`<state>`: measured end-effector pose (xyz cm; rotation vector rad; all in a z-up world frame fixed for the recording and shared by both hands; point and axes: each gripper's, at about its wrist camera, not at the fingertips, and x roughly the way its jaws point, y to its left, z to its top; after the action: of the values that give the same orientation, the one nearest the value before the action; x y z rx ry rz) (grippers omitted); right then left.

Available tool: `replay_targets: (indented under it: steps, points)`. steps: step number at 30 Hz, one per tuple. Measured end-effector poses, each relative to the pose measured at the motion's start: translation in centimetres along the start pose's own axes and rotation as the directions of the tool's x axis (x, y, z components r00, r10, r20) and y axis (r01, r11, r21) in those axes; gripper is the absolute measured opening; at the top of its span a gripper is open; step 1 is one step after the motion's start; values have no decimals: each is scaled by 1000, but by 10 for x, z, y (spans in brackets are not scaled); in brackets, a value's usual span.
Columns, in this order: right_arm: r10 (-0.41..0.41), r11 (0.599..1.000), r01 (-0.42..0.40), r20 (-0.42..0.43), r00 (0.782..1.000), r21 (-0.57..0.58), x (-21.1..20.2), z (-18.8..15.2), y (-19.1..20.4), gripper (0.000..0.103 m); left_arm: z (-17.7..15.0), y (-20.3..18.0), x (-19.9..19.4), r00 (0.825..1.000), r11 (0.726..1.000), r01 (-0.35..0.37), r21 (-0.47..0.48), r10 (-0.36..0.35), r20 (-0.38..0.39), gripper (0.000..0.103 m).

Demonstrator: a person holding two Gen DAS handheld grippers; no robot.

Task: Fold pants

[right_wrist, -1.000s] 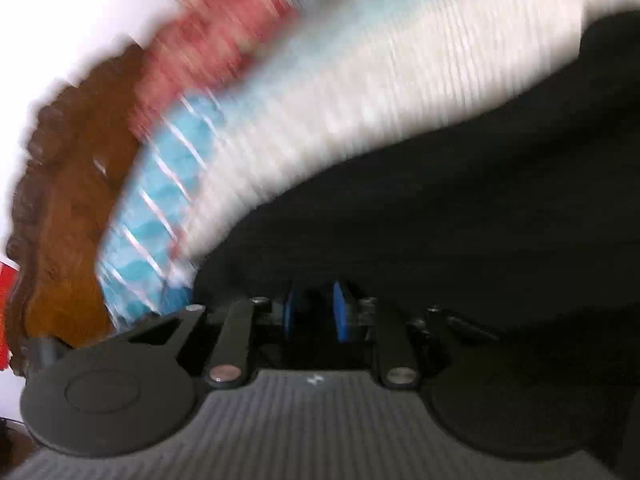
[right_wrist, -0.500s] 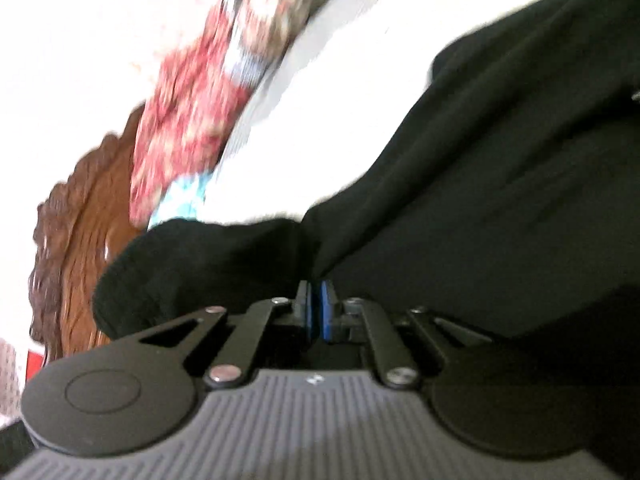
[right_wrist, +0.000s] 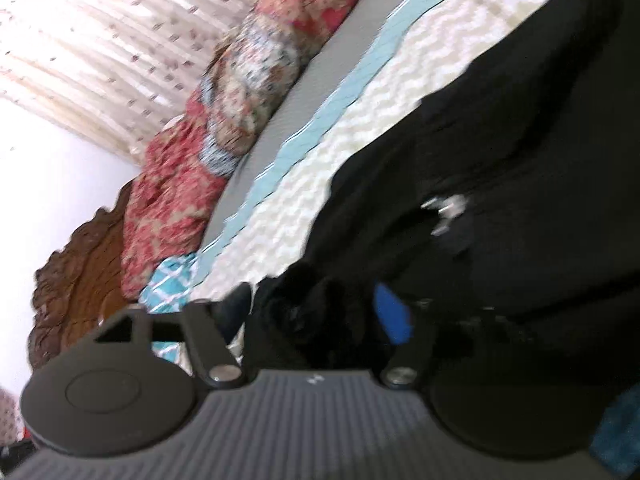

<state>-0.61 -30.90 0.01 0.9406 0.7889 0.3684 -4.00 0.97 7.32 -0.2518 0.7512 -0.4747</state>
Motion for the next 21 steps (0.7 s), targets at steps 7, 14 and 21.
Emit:
replay_targets:
  steps: [7,14,21]
  points:
    - [-183,946,162,-53,982,-283,44,-26,27,39,3,36,-1,997,984,-71,-165,69,-19,72]
    - [-178,783,260,197,964,-565,18,-28,60,23,4,22,23,998,992,-51,-115,47,-38,71]
    - [-314,765,371,199,928,-526,31,-5,25,56,-8,8,66,976,993,-102,-59,88,-197,70]
